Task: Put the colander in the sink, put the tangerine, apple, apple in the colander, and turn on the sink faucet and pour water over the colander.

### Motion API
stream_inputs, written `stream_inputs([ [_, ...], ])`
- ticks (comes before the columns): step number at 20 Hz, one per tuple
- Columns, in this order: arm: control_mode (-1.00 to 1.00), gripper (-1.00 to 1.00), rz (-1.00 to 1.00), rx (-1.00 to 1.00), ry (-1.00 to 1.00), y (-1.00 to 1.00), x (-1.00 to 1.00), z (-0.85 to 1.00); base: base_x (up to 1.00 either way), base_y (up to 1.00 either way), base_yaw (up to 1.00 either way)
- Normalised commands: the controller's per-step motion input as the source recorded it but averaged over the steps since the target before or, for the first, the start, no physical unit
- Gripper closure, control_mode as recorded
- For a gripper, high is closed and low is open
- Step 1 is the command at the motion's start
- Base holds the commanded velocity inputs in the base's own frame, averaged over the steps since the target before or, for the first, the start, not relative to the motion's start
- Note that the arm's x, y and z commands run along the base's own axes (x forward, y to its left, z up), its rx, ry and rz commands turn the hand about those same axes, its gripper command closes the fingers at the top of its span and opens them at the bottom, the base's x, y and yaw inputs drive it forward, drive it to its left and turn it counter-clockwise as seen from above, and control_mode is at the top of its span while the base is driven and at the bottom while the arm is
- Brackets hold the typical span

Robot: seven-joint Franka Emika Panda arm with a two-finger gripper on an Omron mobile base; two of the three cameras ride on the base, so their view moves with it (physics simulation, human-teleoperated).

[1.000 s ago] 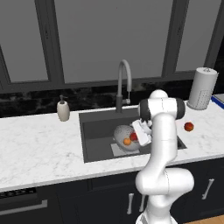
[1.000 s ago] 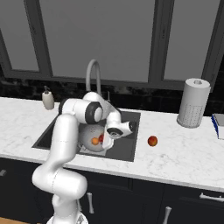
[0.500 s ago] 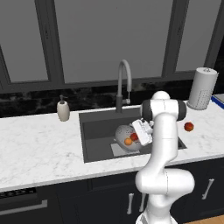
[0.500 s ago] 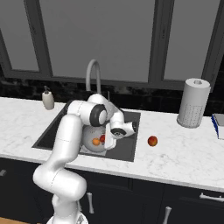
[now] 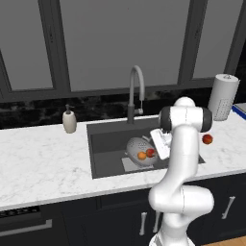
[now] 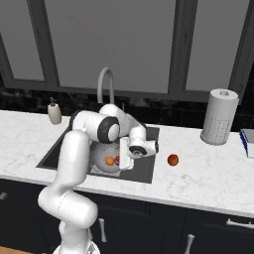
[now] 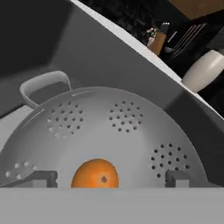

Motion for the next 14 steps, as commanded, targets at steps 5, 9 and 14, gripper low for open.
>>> stream_inputs([
  [5, -1.00, -1.00, 0.00, 0.02, -0.13, 0.01, -0.48, 0.70, 0.00, 0.00, 0.00],
  [9, -1.00, -1.00, 0.00, -0.02, 0.00, 0.00, -0.71, 0.97, 0.00, 0.00, 0.00],
  [14, -1.00, -1.00, 0.00, -0.14, 0.11, -0.20, -0.79, 0.98, 0.00, 0.00, 0.00],
])
